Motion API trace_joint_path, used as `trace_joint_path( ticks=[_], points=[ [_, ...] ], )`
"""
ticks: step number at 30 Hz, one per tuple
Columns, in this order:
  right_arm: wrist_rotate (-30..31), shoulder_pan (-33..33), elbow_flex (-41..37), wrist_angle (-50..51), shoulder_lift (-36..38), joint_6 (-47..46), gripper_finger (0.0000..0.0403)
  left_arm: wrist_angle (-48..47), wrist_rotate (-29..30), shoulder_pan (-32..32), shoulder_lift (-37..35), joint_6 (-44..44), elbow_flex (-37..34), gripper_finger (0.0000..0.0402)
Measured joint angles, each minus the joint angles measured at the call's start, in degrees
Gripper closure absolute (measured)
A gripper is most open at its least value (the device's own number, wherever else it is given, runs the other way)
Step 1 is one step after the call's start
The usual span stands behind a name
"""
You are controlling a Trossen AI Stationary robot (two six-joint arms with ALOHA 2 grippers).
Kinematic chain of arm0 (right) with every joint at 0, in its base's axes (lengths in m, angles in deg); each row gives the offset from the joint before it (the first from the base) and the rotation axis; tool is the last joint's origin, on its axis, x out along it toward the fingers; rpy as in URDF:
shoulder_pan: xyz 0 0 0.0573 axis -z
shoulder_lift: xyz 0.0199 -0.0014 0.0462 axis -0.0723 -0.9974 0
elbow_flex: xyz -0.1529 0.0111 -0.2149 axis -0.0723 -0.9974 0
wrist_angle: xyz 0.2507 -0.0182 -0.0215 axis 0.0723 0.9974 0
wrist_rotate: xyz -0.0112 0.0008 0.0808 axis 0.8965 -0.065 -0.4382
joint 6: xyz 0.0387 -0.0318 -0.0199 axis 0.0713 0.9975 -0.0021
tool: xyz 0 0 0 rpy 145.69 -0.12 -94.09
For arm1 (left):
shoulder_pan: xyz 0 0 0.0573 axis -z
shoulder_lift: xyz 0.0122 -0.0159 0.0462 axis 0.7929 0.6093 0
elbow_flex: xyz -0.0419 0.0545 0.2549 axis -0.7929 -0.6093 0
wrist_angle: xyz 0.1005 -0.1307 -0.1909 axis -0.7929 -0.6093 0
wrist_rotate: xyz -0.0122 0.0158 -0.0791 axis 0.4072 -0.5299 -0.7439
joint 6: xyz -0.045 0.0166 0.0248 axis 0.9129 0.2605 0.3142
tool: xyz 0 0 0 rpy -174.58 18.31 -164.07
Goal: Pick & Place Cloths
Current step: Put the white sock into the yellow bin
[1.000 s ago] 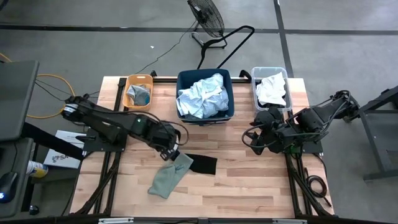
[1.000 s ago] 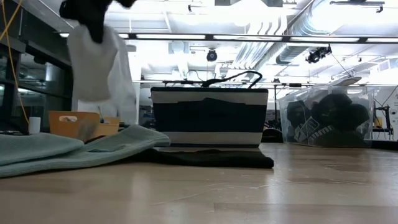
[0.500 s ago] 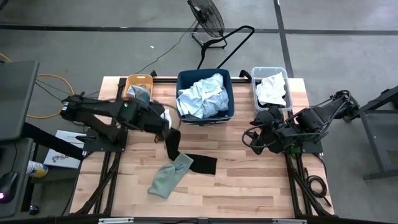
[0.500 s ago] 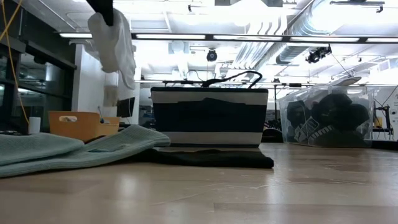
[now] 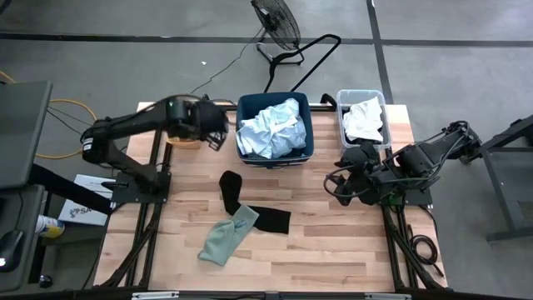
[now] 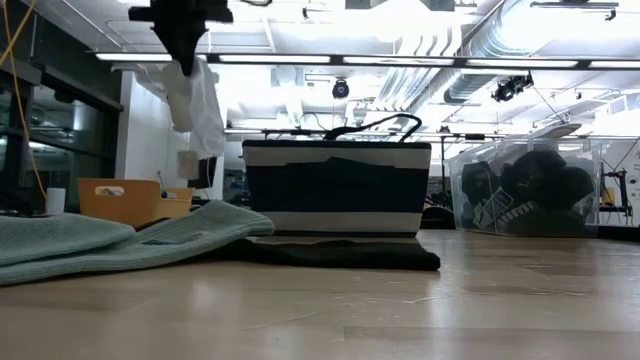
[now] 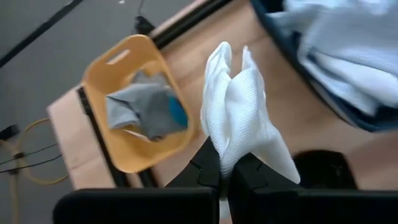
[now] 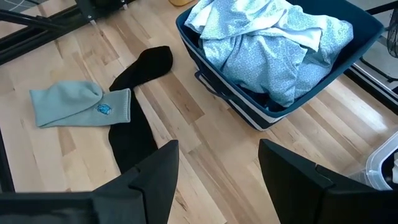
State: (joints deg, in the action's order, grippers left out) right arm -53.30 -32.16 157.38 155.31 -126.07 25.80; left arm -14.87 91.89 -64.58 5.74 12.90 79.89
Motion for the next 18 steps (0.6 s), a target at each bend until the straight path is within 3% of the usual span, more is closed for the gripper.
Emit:
trace_joint_path(
  ticks=[9, 18],
  points=[
    [1.7, 0.0, 0.0, 0.0, 0.0, 0.0, 0.0190, 0.0, -0.9, -16.0, 0.1, -14.7, 0.0, 0.0402],
    [2.5, 0.0, 0.0, 0.0, 0.0, 0.0, 0.0190, 0.0, -0.7, -26.4, 2.4, -23.8, -2.2, 0.0401]
  ],
)
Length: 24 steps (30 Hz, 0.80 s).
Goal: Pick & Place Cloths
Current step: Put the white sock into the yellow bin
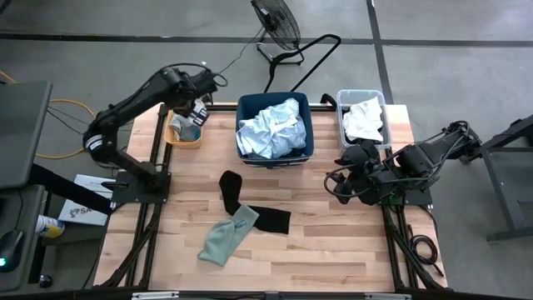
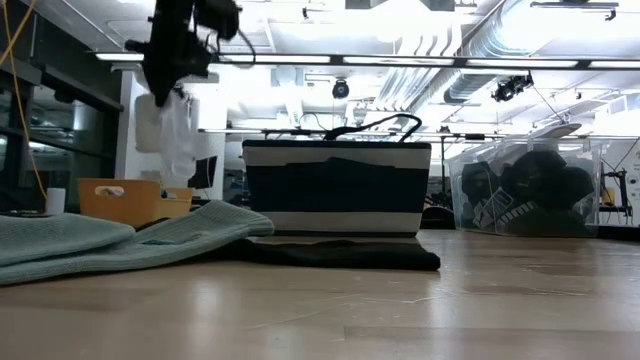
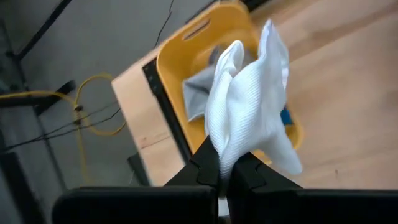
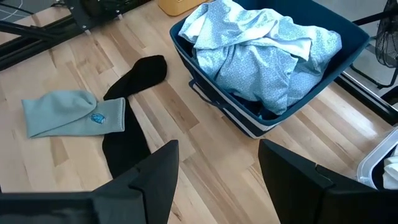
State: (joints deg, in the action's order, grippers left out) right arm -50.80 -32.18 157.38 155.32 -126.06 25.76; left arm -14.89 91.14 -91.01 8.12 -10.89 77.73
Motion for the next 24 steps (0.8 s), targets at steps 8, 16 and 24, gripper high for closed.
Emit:
trace_joint_path(
  ticks=[8, 16, 24],
  points=[
    [0.0, 0.0, 0.0, 0.6, 0.0, -1.6, 0.0190, 0.0, 3.3, -6.9, 0.6, 2.6, -12.2, 0.0401],
    [3.1, 0.1, 0.0, 0.7, 0.0, -2.7, 0.0190, 6.2, 3.8, -10.5, 0.5, 3.0, -19.4, 0.0401],
    [4.2, 0.1, 0.0, 0.6, 0.0, -3.0, 0.0190, 14.7, -1.7, -10.6, 0.6, 1.0, -20.0, 0.0401]
  ],
)
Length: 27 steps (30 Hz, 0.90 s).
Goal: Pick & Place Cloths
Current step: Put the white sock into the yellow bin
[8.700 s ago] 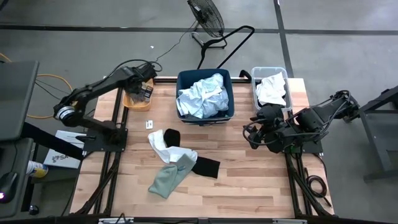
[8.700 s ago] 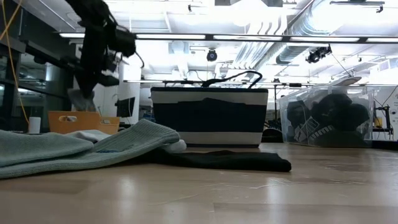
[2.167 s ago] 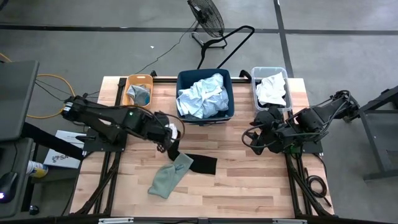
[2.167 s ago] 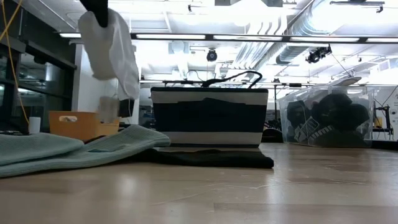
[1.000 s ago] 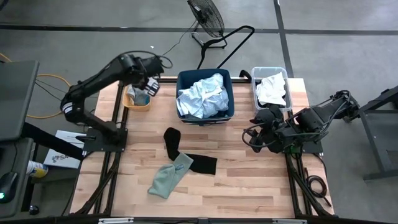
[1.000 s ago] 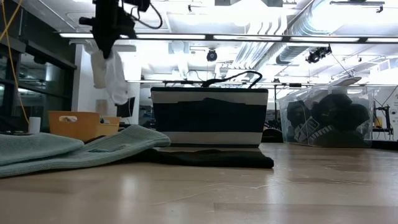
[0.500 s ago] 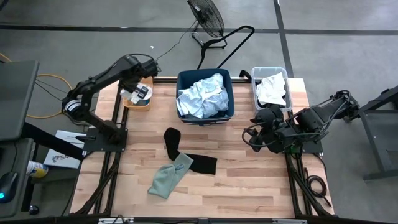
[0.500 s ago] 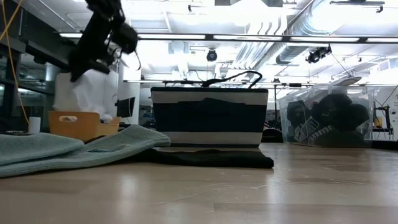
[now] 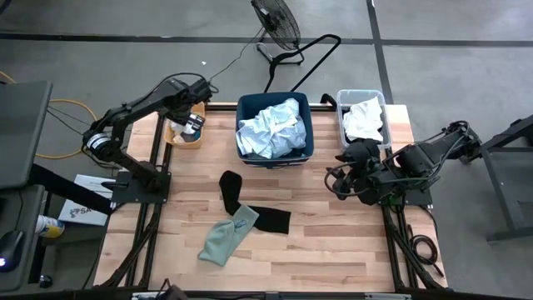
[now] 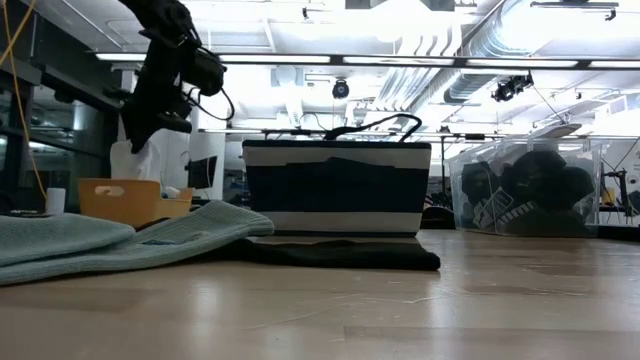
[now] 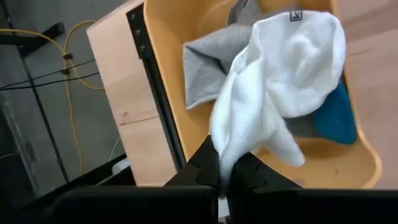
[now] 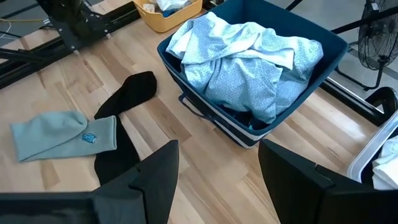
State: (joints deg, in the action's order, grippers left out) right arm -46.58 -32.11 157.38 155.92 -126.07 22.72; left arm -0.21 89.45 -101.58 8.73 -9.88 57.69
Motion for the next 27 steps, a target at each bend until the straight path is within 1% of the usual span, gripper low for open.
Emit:
trace_joint_path(
  ticks=[7, 19, 27],
  points=[
    [0.1, 0.0, 0.0, 0.0, 0.0, -1.6, 0.0190, 5.6, 0.0, 0.0, 0.6, 1.2, 0.0, 0.0401],
    [0.0, 0.0, 0.0, 0.0, 0.0, -4.0, 0.0190, 10.1, -1.1, 0.0, 11.9, 2.6, 0.0, 0.0401],
    [-0.3, 0.0, 0.0, 0.0, 0.0, -5.3, 0.0190, 10.9, -3.2, -3.4, 16.4, 0.6, 0.0, 0.0401]
  ],
)
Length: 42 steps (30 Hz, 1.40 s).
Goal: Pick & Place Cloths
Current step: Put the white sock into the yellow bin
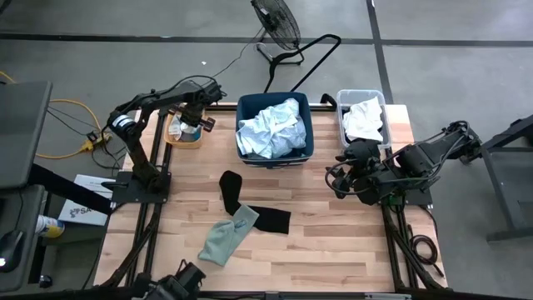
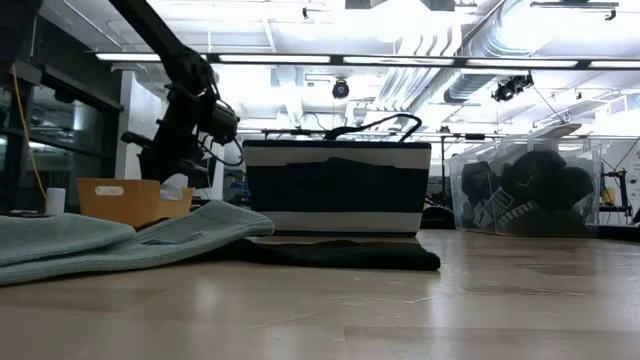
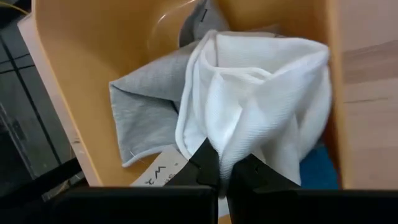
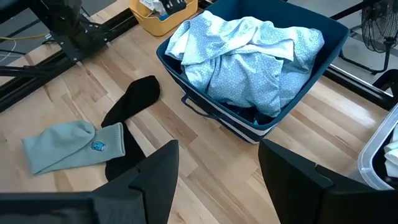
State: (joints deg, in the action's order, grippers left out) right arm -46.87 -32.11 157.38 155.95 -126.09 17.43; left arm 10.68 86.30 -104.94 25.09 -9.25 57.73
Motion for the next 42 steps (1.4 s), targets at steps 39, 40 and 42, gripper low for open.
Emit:
trace_joint_path(
  ticks=[39, 40, 42],
  points=[
    [-0.1, 0.0, 0.0, 0.0, 0.0, -2.1, 0.0190, -0.8, -10.3, -4.9, -1.2, -5.8, 0.0, 0.0160],
    [-0.1, 0.0, 0.0, 0.0, 0.0, -2.1, 0.0190, -0.9, -10.5, -4.9, -1.8, -6.3, 0.0, 0.0155],
    [-0.1, 0.0, 0.0, 0.0, 0.0, -2.0, 0.0190, -1.3, -12.1, -4.9, -3.1, -7.8, 0.0, 0.0150]
  ],
)
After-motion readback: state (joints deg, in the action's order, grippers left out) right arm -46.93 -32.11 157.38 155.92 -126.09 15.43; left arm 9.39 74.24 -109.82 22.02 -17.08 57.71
